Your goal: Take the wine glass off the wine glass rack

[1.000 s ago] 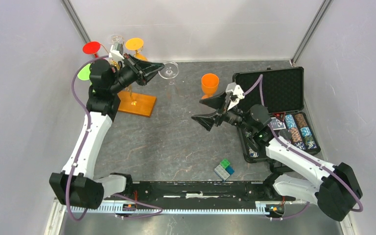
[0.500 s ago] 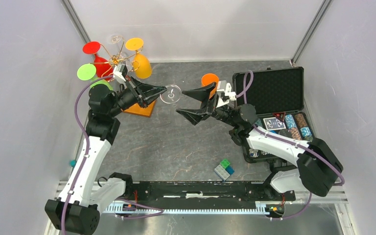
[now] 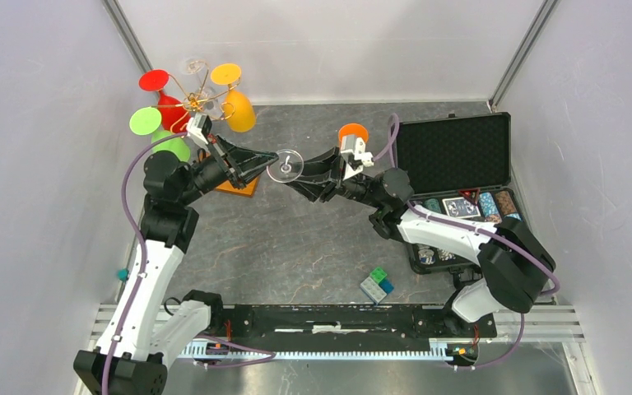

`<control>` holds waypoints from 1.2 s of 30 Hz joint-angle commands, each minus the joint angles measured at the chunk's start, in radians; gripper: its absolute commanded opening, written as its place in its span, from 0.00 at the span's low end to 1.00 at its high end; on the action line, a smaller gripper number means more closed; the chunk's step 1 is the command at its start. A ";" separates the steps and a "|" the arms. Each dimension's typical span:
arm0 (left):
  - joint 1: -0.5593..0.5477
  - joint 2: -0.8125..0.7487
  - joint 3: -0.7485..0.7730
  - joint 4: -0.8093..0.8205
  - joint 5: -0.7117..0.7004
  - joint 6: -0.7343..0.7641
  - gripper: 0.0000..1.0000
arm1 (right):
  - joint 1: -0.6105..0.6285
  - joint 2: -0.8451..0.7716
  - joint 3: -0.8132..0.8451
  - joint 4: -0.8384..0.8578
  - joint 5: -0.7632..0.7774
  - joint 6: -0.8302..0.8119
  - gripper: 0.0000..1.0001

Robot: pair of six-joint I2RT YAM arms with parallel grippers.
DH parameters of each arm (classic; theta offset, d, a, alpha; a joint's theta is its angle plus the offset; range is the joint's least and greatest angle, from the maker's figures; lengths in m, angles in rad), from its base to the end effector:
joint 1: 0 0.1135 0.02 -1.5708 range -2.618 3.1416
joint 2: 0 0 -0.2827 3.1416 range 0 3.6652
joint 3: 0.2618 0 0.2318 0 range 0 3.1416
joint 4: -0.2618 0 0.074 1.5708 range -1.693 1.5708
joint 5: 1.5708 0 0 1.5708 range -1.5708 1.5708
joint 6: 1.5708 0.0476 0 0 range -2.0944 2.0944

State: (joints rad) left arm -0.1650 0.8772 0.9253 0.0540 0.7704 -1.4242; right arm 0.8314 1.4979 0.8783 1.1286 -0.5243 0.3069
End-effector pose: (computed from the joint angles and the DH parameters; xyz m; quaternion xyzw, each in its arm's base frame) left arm 0.1599 -0.0602 0.4126 -0.1402 0.6662 -0.6673 0.3022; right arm 0.1961 0.2504 0.3704 -0.3426 0.4144 0.5594 0.6309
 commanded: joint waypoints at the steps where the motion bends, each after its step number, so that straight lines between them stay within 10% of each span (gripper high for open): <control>1: -0.004 -0.029 0.006 0.035 0.038 -0.047 0.02 | 0.011 0.012 0.056 0.036 -0.022 -0.007 0.37; 8: -0.004 -0.045 0.021 0.037 0.044 -0.038 0.04 | 0.019 0.023 0.078 0.063 -0.015 0.022 0.04; 15: -0.004 -0.069 0.004 0.011 0.014 0.023 0.69 | 0.020 -0.015 0.022 0.193 0.123 0.076 0.00; 20: -0.004 -0.094 -0.029 -0.126 -0.048 0.138 0.89 | 0.021 -0.114 -0.130 0.358 0.438 0.107 0.00; 26: -0.005 -0.140 -0.117 -0.089 -0.099 0.194 1.00 | 0.020 -0.226 -0.280 0.536 0.812 0.216 0.00; 36: -0.070 -0.132 -0.170 0.017 -0.065 0.116 0.91 | 0.024 -0.152 -0.234 0.741 0.949 0.438 0.00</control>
State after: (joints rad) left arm -0.2070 0.7528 0.7586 -0.0227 0.7002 -1.2911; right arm 0.8494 1.3201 0.5884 1.4620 0.3153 0.6456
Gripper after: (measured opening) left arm 0.945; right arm 0.083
